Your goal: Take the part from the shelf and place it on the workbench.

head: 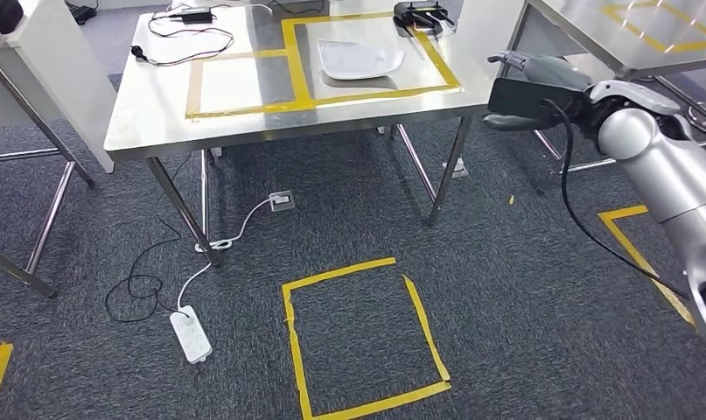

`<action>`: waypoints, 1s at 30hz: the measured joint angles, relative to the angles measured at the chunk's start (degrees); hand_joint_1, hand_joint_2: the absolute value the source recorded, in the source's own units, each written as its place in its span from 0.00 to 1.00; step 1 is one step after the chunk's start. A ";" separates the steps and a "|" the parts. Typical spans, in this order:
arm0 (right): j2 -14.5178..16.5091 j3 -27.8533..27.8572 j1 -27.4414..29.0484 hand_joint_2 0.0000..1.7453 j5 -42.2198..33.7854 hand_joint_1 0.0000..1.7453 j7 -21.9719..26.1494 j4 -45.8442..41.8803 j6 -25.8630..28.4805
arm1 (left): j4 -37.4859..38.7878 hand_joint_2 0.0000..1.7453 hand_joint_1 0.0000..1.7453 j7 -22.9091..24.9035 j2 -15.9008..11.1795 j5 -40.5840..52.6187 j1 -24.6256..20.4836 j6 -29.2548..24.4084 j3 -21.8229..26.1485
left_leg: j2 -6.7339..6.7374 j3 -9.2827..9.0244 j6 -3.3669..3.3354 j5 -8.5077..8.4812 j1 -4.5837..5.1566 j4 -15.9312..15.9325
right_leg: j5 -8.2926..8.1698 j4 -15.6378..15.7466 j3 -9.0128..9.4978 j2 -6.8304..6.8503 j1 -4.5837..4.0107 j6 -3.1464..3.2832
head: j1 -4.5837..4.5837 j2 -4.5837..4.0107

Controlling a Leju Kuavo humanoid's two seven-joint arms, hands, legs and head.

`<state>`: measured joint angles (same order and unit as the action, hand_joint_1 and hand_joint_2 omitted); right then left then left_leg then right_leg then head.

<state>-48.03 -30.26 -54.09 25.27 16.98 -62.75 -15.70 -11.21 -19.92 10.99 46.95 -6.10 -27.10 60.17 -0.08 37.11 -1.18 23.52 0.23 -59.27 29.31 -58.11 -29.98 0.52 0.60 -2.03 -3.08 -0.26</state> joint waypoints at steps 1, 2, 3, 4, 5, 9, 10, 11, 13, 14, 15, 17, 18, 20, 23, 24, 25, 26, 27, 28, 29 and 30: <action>0.08 0.06 -0.04 1.00 0.01 0.00 0.03 0.06 0.02 | -0.01 0.50 0.00 -0.02 0.02 -0.01 0.01 0.00 0.00 | 0.04 0.06 -0.18 -0.02 0.06 0.09 | -0.13 0.27 -0.13 -0.03 -0.08 0.24 | 0.02 0.00; 0.18 0.10 -0.09 1.00 0.03 0.00 0.02 0.13 0.05 | -0.01 0.75 0.00 -0.03 0.01 -0.02 0.02 0.02 0.01 | 0.07 0.19 -0.62 -0.16 0.12 0.21 | -0.28 0.48 -0.26 -0.04 -0.09 0.42 | -0.01 0.00; 0.27 0.13 -0.12 1.00 0.05 0.00 0.02 0.20 0.13 | -0.01 1.00 0.00 -0.03 0.01 -0.05 0.03 0.07 0.02 | 0.10 0.30 -1.00 -0.25 0.16 0.39 | -0.47 0.55 -0.34 -0.06 -0.11 0.57 | 0.05 0.00; 0.37 0.13 -0.14 1.00 0.11 0.00 0.01 0.28 0.26 | -0.01 1.00 0.00 0.00 0.00 -0.09 0.03 0.11 0.04 | 0.13 0.35 -1.21 -0.41 0.18 0.61 | -0.62 0.57 -0.45 -0.06 -0.12 0.70 | 0.06 0.00; 0.48 0.14 -0.16 1.00 0.22 0.00 0.01 0.39 0.44 | 0.00 1.00 0.00 0.12 0.00 -0.13 0.03 0.15 0.05 | 0.14 0.37 -0.94 -0.82 0.15 0.84 | -0.76 0.56 -0.55 -0.08 -0.18 0.93 | 0.07 0.00; 1.46 0.13 -0.57 1.00 1.45 0.00 0.00 1.37 1.21 | 0.00 1.00 0.00 0.97 0.00 -0.16 0.01 0.17 0.10 | 0.10 0.21 0.50 -2.02 0.04 1.52 | -1.30 0.47 -1.12 -0.07 -0.27 1.46 | 0.07 0.00; 1.85 0.13 -0.79 1.00 1.82 0.00 0.01 1.77 1.43 | 0.00 1.00 0.00 1.11 0.00 -0.16 0.01 0.17 0.10 | 0.09 0.29 0.68 -2.21 0.02 1.59 | -1.39 0.45 -1.26 -0.07 -0.29 1.51 | 0.06 0.00; 2.30 0.11 -1.03 1.00 2.12 0.00 0.03 2.25 1.65 | 0.00 1.00 0.00 1.21 -0.01 -0.16 0.01 0.16 0.11 | 0.08 0.36 0.73 -2.29 0.00 1.64 | -1.45 0.42 -1.36 -0.06 -0.30 1.55 | 0.06 0.00; 3.66 0.11 -1.12 1.00 2.43 0.00 0.00 3.69 2.12 | -0.06 1.00 0.00 1.34 -0.10 -0.44 0.10 0.16 -0.12 | 0.07 0.44 0.83 -2.39 -0.07 1.68 | -1.47 0.39 -1.46 -0.07 -0.37 1.57 | 0.06 0.00; 4.58 0.14 -0.74 1.00 2.34 0.00 -0.13 4.64 2.35 | -0.12 1.00 0.00 1.50 -0.19 -0.85 0.17 0.27 -0.49 | 0.06 0.46 0.87 -2.41 -0.11 1.68 | -1.47 0.38 -1.47 -0.07 -0.42 1.58 | 0.05 0.00; 5.49 0.20 -0.02 1.00 2.12 0.00 -0.35 5.58 2.59 | -0.21 1.00 0.00 1.72 -0.30 -1.45 0.28 0.47 -1.02 | 0.05 0.47 0.90 -2.43 -0.17 1.68 | -1.47 0.38 -1.48 -0.07 -0.47 1.58 | 0.05 0.00; 7.13 0.46 1.96 1.00 1.37 0.00 -0.89 7.09 2.98 | -0.45 1.00 0.00 2.29 -0.51 -2.93 0.61 1.16 -2.43 | -0.04 0.54 0.92 -2.44 -0.21 1.67 | -1.47 0.38 -1.53 -0.02 -0.51 1.58 | 0.05 0.00; 7.89 0.65 3.01 1.00 0.92 0.00 -1.18 7.73 3.20 | -0.60 1.00 0.00 2.60 -0.66 -3.71 0.86 1.59 -3.16 | -0.08 0.58 0.93 -2.44 -0.22 1.67 | -1.47 0.38 -1.56 0.00 -0.52 1.58 | 0.05 0.00; 9.50 1.15 5.09 1.00 -0.05 0.00 -1.75 9.07 3.70 | -0.94 1.00 0.00 3.23 -0.98 -5.34 1.40 2.51 -4.88 | -0.12 0.65 0.93 -2.45 -0.21 1.66 | -1.47 0.38 -1.61 0.00 -0.51 1.58 | 0.05 0.00; 11.77 2.19 8.35 1.00 -1.50 0.00 -2.62 10.95 4.42 | -1.49 1.00 0.00 4.18 -1.52 -7.72 2.13 3.94 -7.63 | -0.16 0.76 0.93 -2.44 -0.21 1.62 | -1.46 0.38 -1.68 0.02 -0.50 1.57 | 0.04 0.00; 12.49 2.58 9.49 1.00 -1.99 0.00 -2.91 11.53 4.66 | -1.69 1.00 0.00 4.51 -1.70 -8.54 2.37 4.40 -8.59 | -0.17 0.80 0.93 -2.44 -0.21 1.60 | -1.46 0.38 -1.70 0.02 -0.50 1.56 | 0.04 0.00; 13.25 3.03 10.64 1.00 -2.49 0.00 -3.22 12.12 4.89 | -1.90 1.00 0.00 4.86 -1.90 -9.37 2.62 4.88 -9.65 | -0.17 0.84 0.93 -2.44 -0.21 1.58 | -1.46 0.38 -1.73 0.03 -0.50 1.56 | 0.04 0.00; 13.99 3.48 11.82 1.00 -3.00 0.00 -3.52 12.68 5.13 | -2.10 1.00 0.00 5.19 -2.08 -10.24 2.87 5.38 -10.69 | -0.17 0.86 0.92 -2.44 -0.20 1.57 | -1.47 0.38 -1.75 0.03 -0.50 1.55 | 0.04 0.00; 14.74 3.96 13.03 1.00 -3.53 0.00 -3.82 13.25 5.36 | -2.32 0.75 0.00 5.52 -2.25 -11.09 3.13 5.87 -11.75 | -0.17 0.89 0.91 -2.43 -0.20 1.55 | -1.47 0.38 -1.76 0.03 -0.50 1.54 | 0.04 0.00; 15.51 4.48 14.23 1.00 -4.04 0.00 -4.14 13.81 5.61 | -2.52 0.50 0.00 5.86 -2.45 -11.93 3.39 6.35 -12.82 | -0.17 0.91 0.90 -2.42 -0.20 1.54 | -1.47 0.38 -1.77 0.03 -0.49 1.54 | 0.04 0.00; 16.25 5.00 15.40 1.00 -4.52 0.00 -4.43 14.36 5.85 | -2.73 0.25 0.00 6.17 -2.62 -12.74 3.65 6.82 -13.87 | -0.17 0.92 0.89 -2.41 -0.20 1.53 | -1.47 0.38 -1.77 0.04 -0.49 1.53 | 0.04 0.00; 16.99 5.53 16.57 1.00 -5.00 0.00 -4.71 14.89 6.06 | -2.93 0.00 0.00 6.49 -2.80 -13.53 3.89 7.29 -14.92 | -0.17 0.93 0.88 -2.40 -0.20 1.53 | -1.48 0.38 -1.78 0.04 -0.49 1.52 | 0.04 0.00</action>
<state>-31.04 -24.72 -37.52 20.27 12.27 -47.86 -9.64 -14.14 -13.43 8.19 33.42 -2.21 -19.81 45.25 -0.25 38.03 -0.30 21.11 0.03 -57.74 27.83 -57.73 -31.77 0.56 0.11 -0.51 -3.03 -0.26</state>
